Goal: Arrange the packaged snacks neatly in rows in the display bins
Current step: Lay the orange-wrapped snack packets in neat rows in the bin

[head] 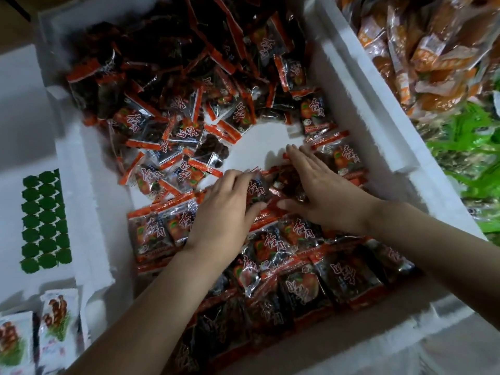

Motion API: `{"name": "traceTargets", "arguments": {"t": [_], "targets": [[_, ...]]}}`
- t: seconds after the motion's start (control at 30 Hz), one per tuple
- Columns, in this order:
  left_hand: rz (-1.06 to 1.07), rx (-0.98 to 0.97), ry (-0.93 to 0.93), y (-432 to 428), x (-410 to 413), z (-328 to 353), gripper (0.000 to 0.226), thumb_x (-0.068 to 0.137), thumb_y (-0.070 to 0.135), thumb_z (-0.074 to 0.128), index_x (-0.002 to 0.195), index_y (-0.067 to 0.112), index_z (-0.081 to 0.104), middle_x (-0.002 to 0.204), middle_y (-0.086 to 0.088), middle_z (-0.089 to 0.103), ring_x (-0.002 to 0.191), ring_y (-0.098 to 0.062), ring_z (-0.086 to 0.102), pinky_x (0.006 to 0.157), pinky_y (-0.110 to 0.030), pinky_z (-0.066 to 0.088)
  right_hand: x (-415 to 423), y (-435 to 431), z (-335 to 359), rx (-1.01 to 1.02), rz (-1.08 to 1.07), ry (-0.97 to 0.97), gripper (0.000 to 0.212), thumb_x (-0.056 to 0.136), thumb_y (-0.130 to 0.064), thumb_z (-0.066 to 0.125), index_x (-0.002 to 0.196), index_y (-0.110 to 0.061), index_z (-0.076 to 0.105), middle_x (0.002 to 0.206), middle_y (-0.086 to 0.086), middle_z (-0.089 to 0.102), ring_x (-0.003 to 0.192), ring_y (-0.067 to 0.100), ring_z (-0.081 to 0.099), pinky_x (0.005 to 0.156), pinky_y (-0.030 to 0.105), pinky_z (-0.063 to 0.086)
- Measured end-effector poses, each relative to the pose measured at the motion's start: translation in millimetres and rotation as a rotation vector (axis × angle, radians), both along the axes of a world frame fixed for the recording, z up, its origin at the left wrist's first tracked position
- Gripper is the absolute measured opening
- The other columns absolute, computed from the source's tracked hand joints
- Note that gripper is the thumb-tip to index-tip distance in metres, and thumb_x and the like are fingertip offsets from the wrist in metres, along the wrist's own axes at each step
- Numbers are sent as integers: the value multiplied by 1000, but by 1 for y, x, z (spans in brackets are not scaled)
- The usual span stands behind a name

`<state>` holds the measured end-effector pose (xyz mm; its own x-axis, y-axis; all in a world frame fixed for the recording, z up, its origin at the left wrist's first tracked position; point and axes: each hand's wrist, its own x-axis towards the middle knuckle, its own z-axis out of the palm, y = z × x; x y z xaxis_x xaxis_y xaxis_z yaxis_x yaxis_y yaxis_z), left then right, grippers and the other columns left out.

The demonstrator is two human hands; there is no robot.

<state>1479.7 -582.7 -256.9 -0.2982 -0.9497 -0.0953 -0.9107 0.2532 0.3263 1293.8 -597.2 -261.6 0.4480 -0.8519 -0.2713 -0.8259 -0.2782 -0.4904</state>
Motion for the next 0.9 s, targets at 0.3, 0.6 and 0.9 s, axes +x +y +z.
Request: {"name": "traceTargets", "arguments": {"t": [0.3, 0.6, 0.9], "targets": [[-16, 9, -58, 2, 3, -2, 57, 95, 43, 46, 146, 23, 31, 145, 3, 34, 133, -17, 32, 108, -30, 26, 8, -7, 1, 100, 96, -43, 101, 85, -8, 64, 148, -28, -12, 159, 1, 0, 145, 12, 0, 112, 18, 1], [-26, 11, -67, 1, 3, -3, 55, 95, 44, 44, 143, 19, 33, 144, 2, 33, 134, -17, 31, 108, -31, 26, 10, -9, 4, 93, 132, -27, 108, 83, 1, 63, 146, -33, -18, 159, 0, 1, 144, 14, 10, 107, 15, 9], [141, -26, 111, -6, 38, 15, 45, 98, 33, 40, 142, 23, 36, 145, 1, 33, 134, -17, 26, 111, -30, 20, 37, -17, 27, -77, -15, -230, 72, 91, -26, 60, 148, -22, 17, 150, 1, 30, 136, 17, 29, 107, 26, 26]]}}
